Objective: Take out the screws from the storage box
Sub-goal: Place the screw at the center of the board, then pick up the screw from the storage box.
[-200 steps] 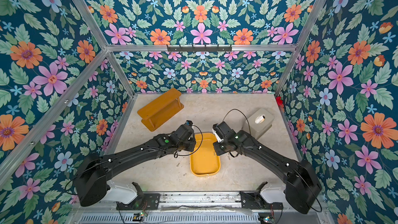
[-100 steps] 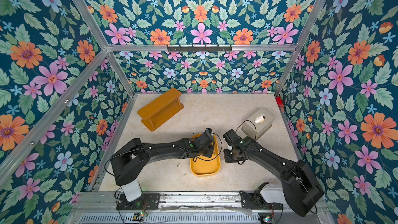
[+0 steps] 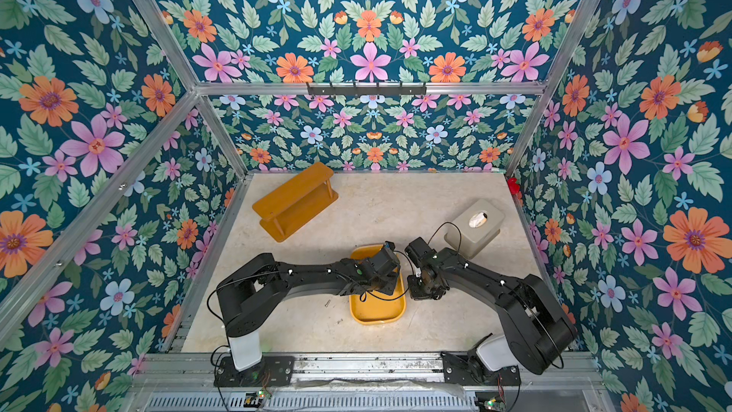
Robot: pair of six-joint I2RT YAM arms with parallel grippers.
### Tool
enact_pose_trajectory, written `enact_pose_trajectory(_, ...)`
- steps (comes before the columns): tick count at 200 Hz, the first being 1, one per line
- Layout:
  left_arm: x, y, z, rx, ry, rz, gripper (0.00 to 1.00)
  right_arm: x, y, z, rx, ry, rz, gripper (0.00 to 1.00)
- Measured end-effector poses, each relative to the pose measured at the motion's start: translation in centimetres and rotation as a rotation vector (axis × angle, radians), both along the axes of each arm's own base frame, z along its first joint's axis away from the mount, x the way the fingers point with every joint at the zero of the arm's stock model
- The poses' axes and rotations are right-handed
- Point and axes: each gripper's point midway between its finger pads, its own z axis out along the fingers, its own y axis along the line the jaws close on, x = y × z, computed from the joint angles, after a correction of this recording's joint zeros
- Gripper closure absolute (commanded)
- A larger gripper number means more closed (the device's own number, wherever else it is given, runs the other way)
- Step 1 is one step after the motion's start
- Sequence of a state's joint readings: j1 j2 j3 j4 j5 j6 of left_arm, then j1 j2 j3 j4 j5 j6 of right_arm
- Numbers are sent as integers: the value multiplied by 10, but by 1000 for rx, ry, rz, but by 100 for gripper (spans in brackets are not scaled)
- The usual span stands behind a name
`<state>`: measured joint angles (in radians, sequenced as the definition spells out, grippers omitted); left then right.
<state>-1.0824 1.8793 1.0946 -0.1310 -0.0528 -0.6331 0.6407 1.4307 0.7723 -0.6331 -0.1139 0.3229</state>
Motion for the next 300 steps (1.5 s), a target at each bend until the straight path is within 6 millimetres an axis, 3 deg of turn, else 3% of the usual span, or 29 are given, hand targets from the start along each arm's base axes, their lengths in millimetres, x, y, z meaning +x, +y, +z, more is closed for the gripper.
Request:
enact_pose_trajectory(69, 1, -11, -4, 3, 9, 3, 71, 14, 7, 28, 50, -91, -5, 74)
enact_pose_trajectory(98, -3, -16, -5, 24, 19, -10, 72, 17, 9, 38, 71, -119, -13, 74)
enact_pose_trajectory(138, -12, -14, -7, 46, 34, -29, 72, 16, 8, 40, 74, -120, -24, 74)
enact_pose_trajectory(161, -17, -12, -9, 64, 43, -39, 79, 15, 9, 40, 74, -118, -23, 74)
enact_pose_trajectory(280, -7, -10, -23, 178, -12, -68, 82, 15, 4, 48, 61, -142, -28, 74)
enact_pose_trajectory(289, -6, -11, -23, 177, -16, -66, 88, 15, 3, 48, 58, -143, -29, 74)
enact_pose_trajectory(295, -5, -10, -24, 178, -18, -65, 100, 15, 3, 48, 56, -144, -29, 74)
enact_pose_trajectory(300, -5, -10, -24, 180, -20, -63, 100, 15, 2, 48, 55, -144, -30, 74)
